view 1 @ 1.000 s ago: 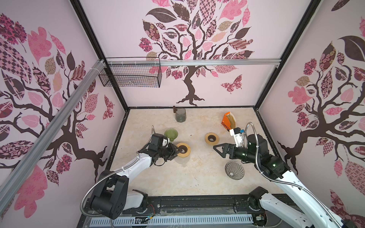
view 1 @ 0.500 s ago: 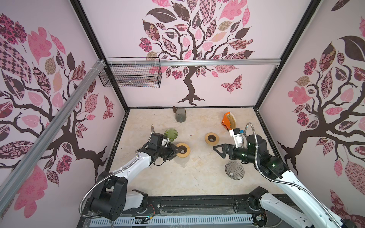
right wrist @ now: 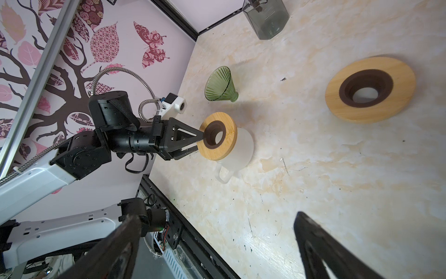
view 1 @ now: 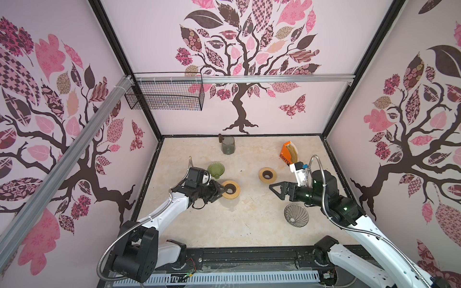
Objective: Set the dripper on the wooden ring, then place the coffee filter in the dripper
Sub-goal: 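Settle the ring stand flat on the pitcher and open the left gripper, then move the left gripper up and over to the green glass dripper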
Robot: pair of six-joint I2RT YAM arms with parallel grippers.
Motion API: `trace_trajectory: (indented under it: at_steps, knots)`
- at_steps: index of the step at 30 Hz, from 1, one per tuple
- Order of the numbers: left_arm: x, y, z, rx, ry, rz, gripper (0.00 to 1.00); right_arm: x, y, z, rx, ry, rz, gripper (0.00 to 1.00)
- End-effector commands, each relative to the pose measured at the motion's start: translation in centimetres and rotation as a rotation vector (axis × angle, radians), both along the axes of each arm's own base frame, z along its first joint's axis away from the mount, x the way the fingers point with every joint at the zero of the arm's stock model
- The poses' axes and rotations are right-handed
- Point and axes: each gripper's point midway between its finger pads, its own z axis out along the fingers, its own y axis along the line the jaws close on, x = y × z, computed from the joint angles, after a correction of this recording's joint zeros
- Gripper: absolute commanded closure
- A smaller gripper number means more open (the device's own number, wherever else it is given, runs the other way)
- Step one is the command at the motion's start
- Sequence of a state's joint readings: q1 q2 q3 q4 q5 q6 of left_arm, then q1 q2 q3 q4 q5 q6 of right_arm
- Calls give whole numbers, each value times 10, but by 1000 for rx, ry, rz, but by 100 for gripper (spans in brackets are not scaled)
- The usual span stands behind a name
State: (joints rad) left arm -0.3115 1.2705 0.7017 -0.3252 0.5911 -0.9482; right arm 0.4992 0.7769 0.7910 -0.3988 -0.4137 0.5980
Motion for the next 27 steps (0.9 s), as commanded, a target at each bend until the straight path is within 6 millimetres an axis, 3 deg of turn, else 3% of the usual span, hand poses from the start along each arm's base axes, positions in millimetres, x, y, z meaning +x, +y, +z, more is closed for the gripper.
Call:
trace_trajectory:
  at_steps: [1, 16, 23, 27]
  knots:
    - [8, 4, 14, 16, -46, 6, 59, 1, 2, 7, 4, -39, 9, 0]
    - [5, 17, 8, 37, -26, 52, 59, 0, 2, 7, 6, -40, 12, 0]
    - [3, 24, 17, 67, -55, 52, 53, -1, 8, 4, 21, -14, 42, 0]
    - [9, 34, 31, 114, -89, 64, 45, -8, 21, 7, 92, -21, 124, 0]
